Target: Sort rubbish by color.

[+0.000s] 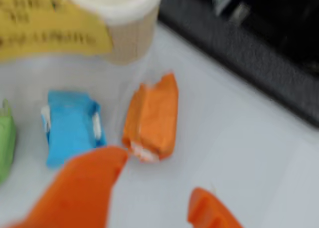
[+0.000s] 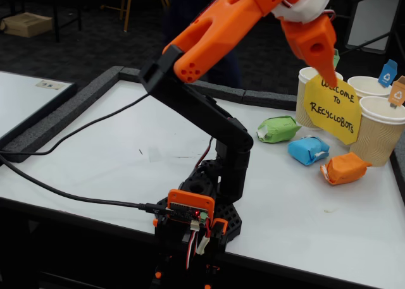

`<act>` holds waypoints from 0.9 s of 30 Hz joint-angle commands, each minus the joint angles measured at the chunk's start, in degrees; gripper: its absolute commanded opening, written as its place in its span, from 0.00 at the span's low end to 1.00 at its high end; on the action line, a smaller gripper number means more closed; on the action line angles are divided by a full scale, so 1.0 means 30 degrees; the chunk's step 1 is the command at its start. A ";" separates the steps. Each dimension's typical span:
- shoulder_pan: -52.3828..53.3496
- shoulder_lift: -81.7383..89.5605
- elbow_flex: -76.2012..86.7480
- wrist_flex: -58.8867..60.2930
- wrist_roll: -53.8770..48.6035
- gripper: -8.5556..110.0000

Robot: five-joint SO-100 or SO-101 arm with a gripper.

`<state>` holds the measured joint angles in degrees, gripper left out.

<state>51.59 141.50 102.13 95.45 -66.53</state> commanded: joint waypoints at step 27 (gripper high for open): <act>-0.0146 -1.1631 0.5566 -1.3916 -0.0264 0.18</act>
<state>51.59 107.93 122.61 57.30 -66.80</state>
